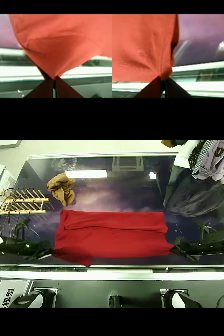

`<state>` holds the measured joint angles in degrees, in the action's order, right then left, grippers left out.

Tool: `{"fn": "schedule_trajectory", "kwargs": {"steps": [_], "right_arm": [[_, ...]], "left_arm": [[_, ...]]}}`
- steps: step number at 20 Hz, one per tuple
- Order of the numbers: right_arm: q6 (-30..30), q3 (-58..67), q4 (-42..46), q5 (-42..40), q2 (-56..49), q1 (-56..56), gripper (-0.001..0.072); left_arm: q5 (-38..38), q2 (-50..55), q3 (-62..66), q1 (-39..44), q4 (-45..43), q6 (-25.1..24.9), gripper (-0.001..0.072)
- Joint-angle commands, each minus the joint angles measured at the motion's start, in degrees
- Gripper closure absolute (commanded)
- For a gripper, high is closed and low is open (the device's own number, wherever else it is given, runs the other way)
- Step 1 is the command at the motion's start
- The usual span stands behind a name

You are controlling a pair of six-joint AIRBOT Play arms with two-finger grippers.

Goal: Fold the clothes and pants, and hang the long-sleeved shirts on hangers.

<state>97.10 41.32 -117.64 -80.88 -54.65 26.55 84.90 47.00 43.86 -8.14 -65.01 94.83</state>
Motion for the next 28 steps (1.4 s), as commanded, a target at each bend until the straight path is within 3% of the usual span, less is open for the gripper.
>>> {"fn": "schedule_trajectory", "kwargs": {"steps": [1,4,7,10,18,24,25,26,27,28], "right_arm": [[3.02,4.04,-2.8,3.13,-0.04,-0.09,0.0684],[4.79,10.27,-5.31,6.36,-7.23,-0.59,0.0683],[6.62,17.16,-3.56,10.95,-16.63,-8.63,0.0683],[-1.81,24.04,3.65,17.66,-24.04,-13.35,0.0683],[-2.8,34.38,2.56,18.99,-35.67,-13.6,0.0682],[-3.3,34.67,-2.19,22.27,-40.52,-13.64,0.0678],[-3.54,34.67,-2.27,22.25,-41.2,-13.64,0.061],[-4.24,34.67,-1.99,21.99,-41.35,-13.53,0.0456],[-5.99,35.06,-1.31,21.31,-41.0,-13.0,0.0327],[-7.17,36.24,-1.16,19.15,-40.54,-11.91,0.0295]], "left_arm": [[-1.73,7.19,8.87,1.38,-1.01,-0.57,0.0696],[-2.91,18.95,16.79,3.3,-0.98,-2.95,0.0695],[-2.89,29.88,25.33,4.28,-1.03,-4.2,0.0695],[-2.8,38.77,34.71,4.31,-1.01,-4.44,0.0695],[-0.39,56.81,55.49,4.55,-0.37,-4.39,0.0695],[-0.35,64.76,61.37,5.64,-0.37,-4.46,0.0693],[-0.37,65.42,61.37,5.68,-0.37,-4.44,0.0686],[-0.61,65.53,61.37,5.68,-0.46,-4.46,0.0609],[-0.79,65.22,61.4,5.44,-0.48,-4.44,0.0461],[-0.66,64.74,61.72,5.01,-0.9,-4.42,0.0354]]}}
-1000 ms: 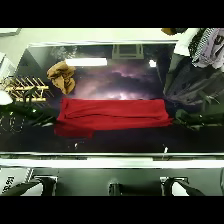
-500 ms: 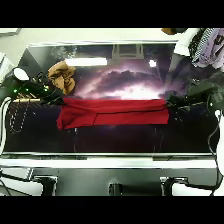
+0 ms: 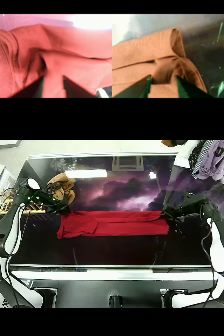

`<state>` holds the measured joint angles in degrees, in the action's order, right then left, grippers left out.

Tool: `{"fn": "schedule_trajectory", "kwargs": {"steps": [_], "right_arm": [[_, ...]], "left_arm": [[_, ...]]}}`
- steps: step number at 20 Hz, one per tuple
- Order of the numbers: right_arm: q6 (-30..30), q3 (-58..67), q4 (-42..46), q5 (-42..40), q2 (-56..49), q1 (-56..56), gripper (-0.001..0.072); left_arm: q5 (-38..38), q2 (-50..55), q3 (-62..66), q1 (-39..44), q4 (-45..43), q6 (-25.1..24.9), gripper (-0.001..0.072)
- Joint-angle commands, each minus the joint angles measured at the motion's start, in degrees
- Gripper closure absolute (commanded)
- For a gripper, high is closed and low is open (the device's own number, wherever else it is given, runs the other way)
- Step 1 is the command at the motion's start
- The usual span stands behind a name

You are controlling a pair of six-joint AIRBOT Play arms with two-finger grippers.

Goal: Fold the clothes and pants, and hang the long-sleeved shirts on hangers.

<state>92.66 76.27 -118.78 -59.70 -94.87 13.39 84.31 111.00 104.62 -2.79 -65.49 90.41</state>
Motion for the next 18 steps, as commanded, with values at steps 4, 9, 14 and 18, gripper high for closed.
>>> {"fn": "schedule_trajectory", "kwargs": {"steps": [4,9,14,18], "right_arm": [[-1.22,5.64,-3.61,-11.69,-0.09,10.93,0.006],[6.12,5.62,-16.39,-17.9,-6.01,15.61,0.0023],[8.81,5.62,-19.76,-19.67,-11.72,15.58,0.0022],[9.84,5.62,-20.33,-18.34,-12.81,15.58,0.0022]], "left_arm": [[4.24,-1.77,5.38,-2.34,-3.96,2.8,0.022],[4.83,-4.5,5.99,-2.05,-4.17,2.82,0.0162],[4.81,-4.5,5.99,-1.42,-4.2,2.84,0.0162],[4.76,-4.44,5.99,-1.42,-4.2,2.84,0.0162]]}}
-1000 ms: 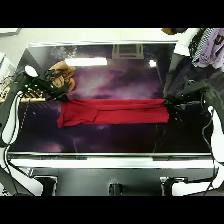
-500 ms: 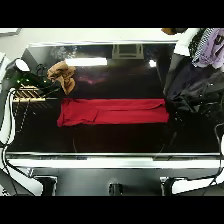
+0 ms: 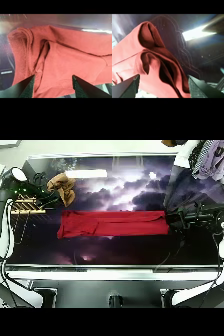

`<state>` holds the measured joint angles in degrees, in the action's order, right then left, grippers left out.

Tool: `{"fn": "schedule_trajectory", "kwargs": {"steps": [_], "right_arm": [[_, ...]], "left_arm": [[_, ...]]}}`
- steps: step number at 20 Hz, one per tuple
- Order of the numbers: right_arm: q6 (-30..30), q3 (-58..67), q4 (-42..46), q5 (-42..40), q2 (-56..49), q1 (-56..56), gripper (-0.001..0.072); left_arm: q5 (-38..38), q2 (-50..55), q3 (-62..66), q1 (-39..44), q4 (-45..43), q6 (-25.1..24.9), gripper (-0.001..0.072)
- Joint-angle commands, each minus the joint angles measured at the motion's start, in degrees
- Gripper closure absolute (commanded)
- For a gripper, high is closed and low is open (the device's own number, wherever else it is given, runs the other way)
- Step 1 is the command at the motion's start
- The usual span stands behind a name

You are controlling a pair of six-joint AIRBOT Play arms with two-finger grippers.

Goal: Fold the clothes and pants, and hang the long-sleeved shirts on hangers.

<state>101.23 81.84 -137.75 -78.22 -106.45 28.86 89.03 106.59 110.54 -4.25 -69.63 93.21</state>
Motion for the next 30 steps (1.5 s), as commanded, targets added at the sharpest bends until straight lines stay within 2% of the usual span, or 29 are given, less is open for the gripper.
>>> {"fn": "schedule_trajectory", "kwargs": {"steps": [1,8,10,11,12,13,14,15,17,18,20,23,27,30], "right_arm": [[1.31,0.04,-1.51,-0.02,-1.49,0.11,0.0022],[2.14,0.02,-1.16,0.48,-3.39,-5.86,0.0023],[2.1,0.04,-0.22,2.49,-3.48,-8.33,0.0051],[2.08,0.04,0.79,3.41,-3.48,-9.31,0.012],[2.05,0.04,1.66,4.0,-3.45,-9.88,0.0283],[1.97,0.04,1.86,3.91,-3.34,-9.88,0.0477],[1.38,0.04,2.01,3.54,-2.97,-9.62,0.0614],[1.27,0.04,2.45,3.1,-1.97,-9.27,0.0668],[-0.81,0.11,4.72,2.75,1.38,-8.94,0.0681],[-2.32,0.11,6.45,2.64,3.48,-8.76,0.0681],[-5.25,0.2,10.97,2.16,8.13,-8.79,0.0682],[-9.27,3.13,16.68,-1.75,13.49,-8.79,0.0682],[-13.27,9.94,21.79,-7.61,18.43,-8.79,0.0682],[-14.71,12.55,23.85,-8.74,22.12,-8.79,0.0682]], "left_arm": [[-0.04,0.0,0.07,0.04,-0.07,0.04,0.0162],[-0.13,0.02,0.07,0.04,-0.07,0.04,0.0162],[-0.11,0.02,0.07,0.04,-0.07,0.0,0.0162],[-0.13,0.02,0.07,0.04,-0.07,0.0,0.0162],[-0.11,0.02,0.07,0.04,-0.07,0.0,0.0163],[-0.11,0.02,0.07,0.04,-0.07,0.0,0.0165],[-0.11,0.02,0.04,0.04,-0.07,0.0,0.0178],[-0.11,0.07,0.04,0.07,-0.02,0.0,0.0237],[-0.15,0.37,0.04,0.68,0.22,0.02,0.0643],[-0.52,0.85,0.02,1.6,0.7,0.09,0.0693],[-3.17,2.23,-0.28,4.46,3.76,0.9,0.0693],[-13.0,5.49,-1.49,10.62,14.82,4.96,0.0693],[-24.57,11.72,-1.49,23.23,28.46,5.07,0.0694],[-30.71,15.37,-1.46,32.3,35.98,5.46,0.0694]]}}
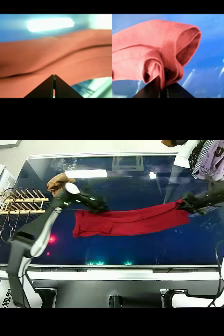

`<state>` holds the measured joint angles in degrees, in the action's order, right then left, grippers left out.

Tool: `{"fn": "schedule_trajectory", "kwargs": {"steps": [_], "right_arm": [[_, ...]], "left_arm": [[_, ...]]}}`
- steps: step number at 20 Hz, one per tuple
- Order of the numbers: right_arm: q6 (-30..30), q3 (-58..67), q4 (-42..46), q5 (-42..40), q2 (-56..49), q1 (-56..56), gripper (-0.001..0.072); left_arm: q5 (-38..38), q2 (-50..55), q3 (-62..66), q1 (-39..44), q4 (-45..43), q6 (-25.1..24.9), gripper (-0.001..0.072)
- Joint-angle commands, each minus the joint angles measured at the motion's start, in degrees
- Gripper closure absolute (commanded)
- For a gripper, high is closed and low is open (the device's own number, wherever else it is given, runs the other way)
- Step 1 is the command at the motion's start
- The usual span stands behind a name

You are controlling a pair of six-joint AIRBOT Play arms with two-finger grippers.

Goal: Fold the clothes and pants, and hang the long-sleeved shirts on hangers.

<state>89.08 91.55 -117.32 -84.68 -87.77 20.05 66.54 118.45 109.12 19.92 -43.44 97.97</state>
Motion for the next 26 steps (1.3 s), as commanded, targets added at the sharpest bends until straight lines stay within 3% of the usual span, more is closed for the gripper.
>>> {"fn": "schedule_trajectory", "kwargs": {"steps": [1,7,13,17,19,21,23,26], "right_arm": [[-3.15,3.28,3.56,-2.29,4.39,0.02,0.0682],[-4.04,3.74,3.54,-4.79,9.2,0.02,0.0681],[-4.24,3.74,3.56,-5.29,12.07,0.02,0.0681],[-3.45,3.72,1.29,-3.21,12.11,-0.02,0.0681],[-2.08,3.72,-5.05,-1.14,12.11,-0.04,0.0681],[-2.82,3.72,-10.16,1.51,12.11,-1.53,0.0681],[-3.5,3.72,-9.92,3.19,11.93,-6.93,0.0681],[-7.43,3.72,-7.67,7.48,10.49,-18.23,0.0681]], "left_arm": [[-10.71,4.44,-0.04,10.64,12.09,0.81,0.0695],[-27.15,8.81,0.02,21.46,26.4,2.19,0.0695],[-28.15,13.11,2.49,24.76,33.81,1.75,0.0695],[-15.32,11.37,2.49,19.54,32.72,-5.79,0.0695],[-7.96,8.07,2.49,14.58,25.09,-5.33,0.0696],[-0.24,2.86,2.49,8.15,12.31,-1.7,0.0696],[6.16,-3.69,2.49,1.31,1.92,-0.37,0.0696],[14.58,-13.64,2.49,-8.81,-6.29,-0.37,0.0695]]}}
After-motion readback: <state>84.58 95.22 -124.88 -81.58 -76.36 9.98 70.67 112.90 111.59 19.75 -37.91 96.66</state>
